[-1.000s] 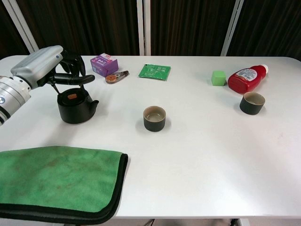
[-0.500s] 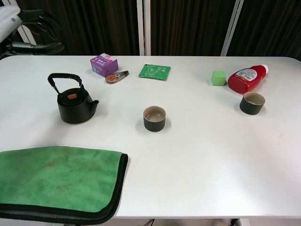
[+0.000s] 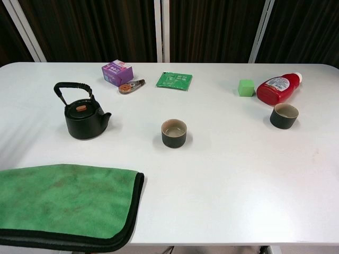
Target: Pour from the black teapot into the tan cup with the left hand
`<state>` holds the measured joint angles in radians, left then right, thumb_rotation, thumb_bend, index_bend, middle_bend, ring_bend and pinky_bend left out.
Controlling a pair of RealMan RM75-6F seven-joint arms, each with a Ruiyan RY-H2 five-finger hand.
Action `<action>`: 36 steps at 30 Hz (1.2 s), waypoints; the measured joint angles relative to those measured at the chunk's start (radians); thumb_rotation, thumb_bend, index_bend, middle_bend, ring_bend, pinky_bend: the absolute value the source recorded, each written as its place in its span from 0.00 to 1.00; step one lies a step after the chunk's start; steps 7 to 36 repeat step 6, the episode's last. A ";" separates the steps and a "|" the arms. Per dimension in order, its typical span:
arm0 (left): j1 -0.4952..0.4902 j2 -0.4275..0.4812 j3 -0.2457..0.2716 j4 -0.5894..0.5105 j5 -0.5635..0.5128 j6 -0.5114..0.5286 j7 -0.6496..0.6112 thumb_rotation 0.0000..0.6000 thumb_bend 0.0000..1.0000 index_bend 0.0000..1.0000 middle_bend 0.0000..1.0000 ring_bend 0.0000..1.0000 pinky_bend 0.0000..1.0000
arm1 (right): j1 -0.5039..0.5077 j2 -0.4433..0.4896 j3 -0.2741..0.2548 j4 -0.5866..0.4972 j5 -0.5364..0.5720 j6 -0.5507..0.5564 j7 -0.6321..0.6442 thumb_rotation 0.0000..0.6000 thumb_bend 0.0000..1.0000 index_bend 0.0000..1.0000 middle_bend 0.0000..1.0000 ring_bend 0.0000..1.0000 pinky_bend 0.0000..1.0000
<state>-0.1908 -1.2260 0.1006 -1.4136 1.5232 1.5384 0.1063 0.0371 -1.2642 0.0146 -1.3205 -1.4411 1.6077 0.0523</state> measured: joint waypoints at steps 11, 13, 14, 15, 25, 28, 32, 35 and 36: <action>0.045 -0.026 0.031 0.074 0.011 -0.025 -0.081 0.79 0.00 0.01 0.03 0.02 0.18 | -0.044 -0.005 -0.026 0.032 0.034 -0.058 0.064 1.00 0.47 0.00 0.00 0.00 0.00; 0.045 -0.026 0.031 0.074 0.011 -0.025 -0.081 0.79 0.00 0.01 0.03 0.02 0.18 | -0.044 -0.005 -0.026 0.032 0.034 -0.058 0.064 1.00 0.47 0.00 0.00 0.00 0.00; 0.045 -0.026 0.031 0.074 0.011 -0.025 -0.081 0.79 0.00 0.01 0.03 0.02 0.18 | -0.044 -0.005 -0.026 0.032 0.034 -0.058 0.064 1.00 0.47 0.00 0.00 0.00 0.00; 0.045 -0.026 0.031 0.074 0.011 -0.025 -0.081 0.79 0.00 0.01 0.03 0.02 0.18 | -0.044 -0.005 -0.026 0.032 0.034 -0.058 0.064 1.00 0.47 0.00 0.00 0.00 0.00; 0.045 -0.026 0.031 0.074 0.011 -0.025 -0.081 0.79 0.00 0.01 0.03 0.02 0.18 | -0.044 -0.005 -0.026 0.032 0.034 -0.058 0.064 1.00 0.47 0.00 0.00 0.00 0.00; 0.045 -0.026 0.031 0.074 0.011 -0.025 -0.081 0.79 0.00 0.01 0.03 0.02 0.18 | -0.044 -0.005 -0.026 0.032 0.034 -0.058 0.064 1.00 0.47 0.00 0.00 0.00 0.00; 0.045 -0.026 0.031 0.074 0.011 -0.025 -0.081 0.79 0.00 0.01 0.03 0.02 0.18 | -0.044 -0.005 -0.026 0.032 0.034 -0.058 0.064 1.00 0.47 0.00 0.00 0.00 0.00; 0.045 -0.026 0.031 0.074 0.011 -0.025 -0.081 0.79 0.00 0.01 0.03 0.02 0.18 | -0.044 -0.005 -0.026 0.032 0.034 -0.058 0.064 1.00 0.47 0.00 0.00 0.00 0.00; 0.045 -0.026 0.031 0.074 0.011 -0.025 -0.081 0.79 0.00 0.01 0.03 0.02 0.18 | -0.044 -0.005 -0.026 0.032 0.034 -0.058 0.064 1.00 0.47 0.00 0.00 0.00 0.00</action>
